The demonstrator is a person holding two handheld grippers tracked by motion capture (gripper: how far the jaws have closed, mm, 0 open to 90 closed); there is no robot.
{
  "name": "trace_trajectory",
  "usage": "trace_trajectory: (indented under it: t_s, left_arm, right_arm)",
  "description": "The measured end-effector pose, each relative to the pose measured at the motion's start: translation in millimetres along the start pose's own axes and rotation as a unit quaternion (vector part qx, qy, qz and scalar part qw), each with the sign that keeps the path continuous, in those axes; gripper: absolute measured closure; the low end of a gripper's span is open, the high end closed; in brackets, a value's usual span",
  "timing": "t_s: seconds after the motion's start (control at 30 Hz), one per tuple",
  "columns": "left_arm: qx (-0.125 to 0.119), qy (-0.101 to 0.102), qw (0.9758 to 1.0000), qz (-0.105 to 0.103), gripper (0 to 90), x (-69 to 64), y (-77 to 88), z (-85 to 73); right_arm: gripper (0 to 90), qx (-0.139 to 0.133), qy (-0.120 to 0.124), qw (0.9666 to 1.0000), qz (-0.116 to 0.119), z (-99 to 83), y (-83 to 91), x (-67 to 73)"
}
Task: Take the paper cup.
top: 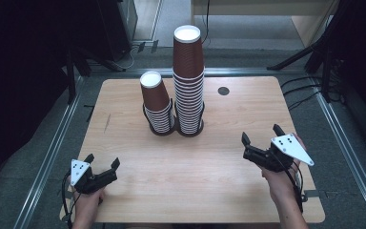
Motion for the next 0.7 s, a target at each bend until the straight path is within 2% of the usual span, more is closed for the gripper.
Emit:
trace_trajectory:
  t_s: [0.23, 0.7]
  left_arm:
    - [-0.001, 0.004, 1.0, -0.001, 0.0, 0.1, -0.4, 0.3]
    - [0.001, -0.003, 1.0, -0.004, 0.0, -1.7, -0.6, -0.2]
  right_arm:
    - [0.7, -0.003, 0.0, 0.9999, 0.014, 14.3, -13.7, 18.3]
    - [0.7, -0.016, 0.009, 0.9994, 0.03, 39.4, -28.3, 43.0]
Point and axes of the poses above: each handheld gripper's, and its own axes: y roughly backward along the jaws, z roughly out of its top, x roughly to its left, the point moved 9 cm from there along -y, roughly forward along the jaws, and after that the axes turned 8 degrees about -y, right-handed, at the moved point
